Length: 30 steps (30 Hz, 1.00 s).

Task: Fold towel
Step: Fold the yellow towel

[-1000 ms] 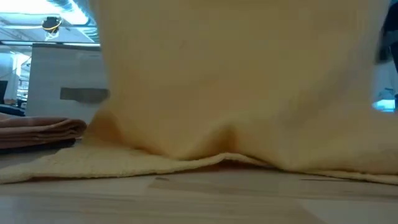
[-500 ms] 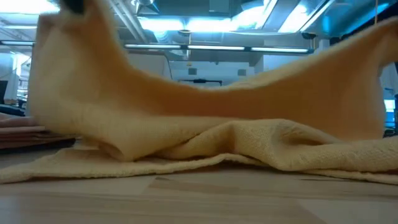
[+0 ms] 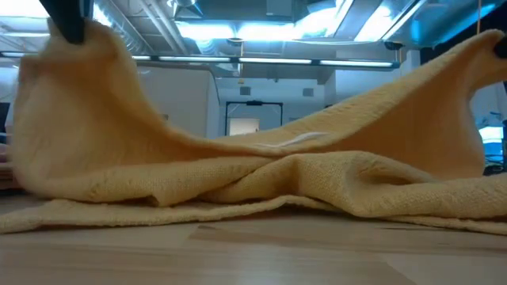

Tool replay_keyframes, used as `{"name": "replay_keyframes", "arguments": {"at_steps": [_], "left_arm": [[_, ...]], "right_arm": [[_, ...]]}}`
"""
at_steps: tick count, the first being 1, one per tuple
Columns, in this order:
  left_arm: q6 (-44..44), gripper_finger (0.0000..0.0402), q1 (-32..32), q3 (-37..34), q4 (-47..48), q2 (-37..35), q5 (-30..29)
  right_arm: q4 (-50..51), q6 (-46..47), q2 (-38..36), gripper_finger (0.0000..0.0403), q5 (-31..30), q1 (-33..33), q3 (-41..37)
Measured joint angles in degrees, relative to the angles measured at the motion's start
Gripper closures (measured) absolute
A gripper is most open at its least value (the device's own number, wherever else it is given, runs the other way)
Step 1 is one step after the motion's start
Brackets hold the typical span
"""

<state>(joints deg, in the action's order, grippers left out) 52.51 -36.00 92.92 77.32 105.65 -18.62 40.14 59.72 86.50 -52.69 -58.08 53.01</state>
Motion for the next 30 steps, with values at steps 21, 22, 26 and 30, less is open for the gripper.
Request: {"name": "replay_keyframes", "arguments": {"at_steps": [21,22,26,30], "left_arm": [[2.5,0.034,-3.8,0.1,-1.0,1.6,0.7],[1.8,0.034,-4.5,0.1,-1.6,2.3,0.7],[2.7,0.0322,-6.9,0.1,-5.3,5.2,0.5],[2.6,0.0271,-8.3,0.1,-5.6,8.6,0.2]], "right_arm": [[-0.3,-0.1,0.0,0.0392,0.0,0.0,0.0],[-0.4,-0.1,0.1,0.0392,0.1,0.0,0.0],[-0.9,-0.3,1.0,0.0398,1.0,0.0,0.0],[-1.6,-1.5,1.5,0.0399,2.0,0.0,0.0]]}}
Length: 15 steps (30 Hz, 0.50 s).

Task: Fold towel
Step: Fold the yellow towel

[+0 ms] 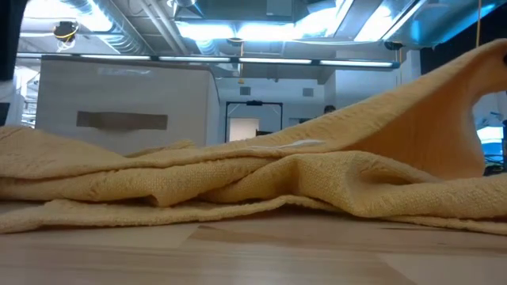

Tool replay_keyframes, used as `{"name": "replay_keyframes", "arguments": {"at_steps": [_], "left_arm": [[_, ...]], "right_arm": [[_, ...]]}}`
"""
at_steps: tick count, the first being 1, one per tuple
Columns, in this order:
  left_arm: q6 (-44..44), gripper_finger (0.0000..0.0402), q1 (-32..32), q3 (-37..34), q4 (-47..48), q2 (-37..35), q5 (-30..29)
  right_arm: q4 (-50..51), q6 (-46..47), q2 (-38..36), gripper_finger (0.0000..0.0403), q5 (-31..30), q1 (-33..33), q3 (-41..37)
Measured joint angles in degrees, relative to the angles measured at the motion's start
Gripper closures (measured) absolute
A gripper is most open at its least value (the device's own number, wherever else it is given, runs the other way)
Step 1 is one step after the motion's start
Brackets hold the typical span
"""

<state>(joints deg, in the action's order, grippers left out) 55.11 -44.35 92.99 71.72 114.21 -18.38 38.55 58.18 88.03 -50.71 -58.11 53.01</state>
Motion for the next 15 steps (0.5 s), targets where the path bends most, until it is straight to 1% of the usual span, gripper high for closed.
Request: {"name": "replay_keyframes", "arguments": {"at_steps": [3,6,10,15], "left_arm": [[-0.4,0.0235,-0.6,0.0,2.6,2.4,-0.1],[-0.3,0.0213,-1.0,0.0,6.1,4.4,-0.1],[0.2,0.0204,-1.5,0.0,8.7,6.4,-0.2],[0.4,0.0204,-1.8,0.0,8.4,7.8,-0.3]], "right_arm": [[0.0,0.0,0.0,0.0399,0.7,0.0,0.0],[0.0,0.0,0.0,0.0399,0.8,0.0,0.0],[0.0,0.0,0.0,0.0397,0.8,0.0,0.0],[0.0,0.0,0.0,0.0398,0.5,0.0,0.0]]}}
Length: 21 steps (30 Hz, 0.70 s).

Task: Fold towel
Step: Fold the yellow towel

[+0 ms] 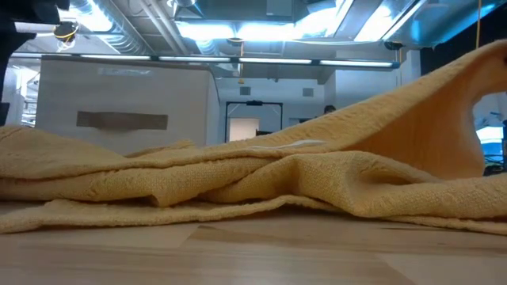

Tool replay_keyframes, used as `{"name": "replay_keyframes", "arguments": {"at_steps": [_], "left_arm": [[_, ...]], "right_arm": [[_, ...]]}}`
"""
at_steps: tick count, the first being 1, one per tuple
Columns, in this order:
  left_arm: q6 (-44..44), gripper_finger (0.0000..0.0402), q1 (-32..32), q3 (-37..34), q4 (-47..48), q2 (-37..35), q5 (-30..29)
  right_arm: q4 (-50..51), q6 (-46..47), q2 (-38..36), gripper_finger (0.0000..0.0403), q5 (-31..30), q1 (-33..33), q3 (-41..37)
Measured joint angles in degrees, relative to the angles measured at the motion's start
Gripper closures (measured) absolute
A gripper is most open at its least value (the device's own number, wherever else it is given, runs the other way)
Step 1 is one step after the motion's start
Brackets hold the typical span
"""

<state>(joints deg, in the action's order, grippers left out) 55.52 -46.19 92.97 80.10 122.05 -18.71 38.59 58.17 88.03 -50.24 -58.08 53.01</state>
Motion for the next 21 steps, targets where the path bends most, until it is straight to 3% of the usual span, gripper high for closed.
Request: {"name": "replay_keyframes", "arguments": {"at_steps": [11,17,21], "left_arm": [[0.4,0.0204,0.1,0.0,1.5,3.6,-1.6],[5.8,0.0204,0.1,-0.4,5.0,4.1,-3.1],[5.7,0.0222,0.1,-2.2,3.9,4.1,-3.1]], "right_arm": [[-0.1,0.0,0.0,0.0396,-0.7,0.0,0.0],[-0.1,0.0,0.0,0.0394,-0.7,0.0,0.0],[-0.2,0.0,0.0,0.0394,-0.7,0.0,0.0]]}}
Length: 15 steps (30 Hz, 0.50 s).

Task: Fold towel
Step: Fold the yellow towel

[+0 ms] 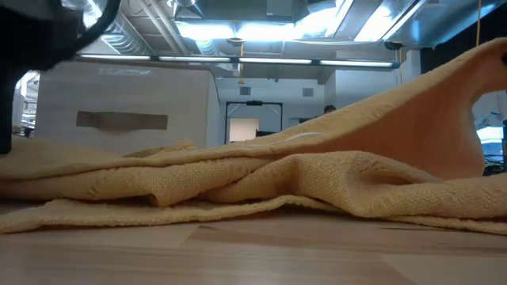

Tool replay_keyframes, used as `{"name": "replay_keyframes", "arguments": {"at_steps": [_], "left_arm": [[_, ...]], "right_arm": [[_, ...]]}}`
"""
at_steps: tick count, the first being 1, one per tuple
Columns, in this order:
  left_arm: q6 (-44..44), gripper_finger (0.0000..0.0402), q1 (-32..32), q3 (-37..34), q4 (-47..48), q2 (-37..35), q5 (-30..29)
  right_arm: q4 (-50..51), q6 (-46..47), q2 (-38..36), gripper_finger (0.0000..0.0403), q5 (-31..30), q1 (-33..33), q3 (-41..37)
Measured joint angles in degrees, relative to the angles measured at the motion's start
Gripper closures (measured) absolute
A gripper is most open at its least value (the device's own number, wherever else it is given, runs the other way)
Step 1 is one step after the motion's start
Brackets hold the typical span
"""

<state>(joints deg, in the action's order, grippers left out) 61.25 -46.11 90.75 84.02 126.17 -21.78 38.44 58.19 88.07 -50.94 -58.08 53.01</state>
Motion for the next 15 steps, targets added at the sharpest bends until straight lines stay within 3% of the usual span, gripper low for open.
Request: {"name": "replay_keyframes", "arguments": {"at_steps": [7,15], "left_arm": [[0.3,0.0309,0.0,-1.6,-0.8,0.0,0.6],[-1.5,0.0392,-0.5,4.4,3.8,-0.8,0.8]], "right_arm": [[-0.2,0.0,0.0,0.0394,0.1,0.0,0.0],[-0.3,0.0,0.0,0.0393,0.0,0.0,0.0]]}}
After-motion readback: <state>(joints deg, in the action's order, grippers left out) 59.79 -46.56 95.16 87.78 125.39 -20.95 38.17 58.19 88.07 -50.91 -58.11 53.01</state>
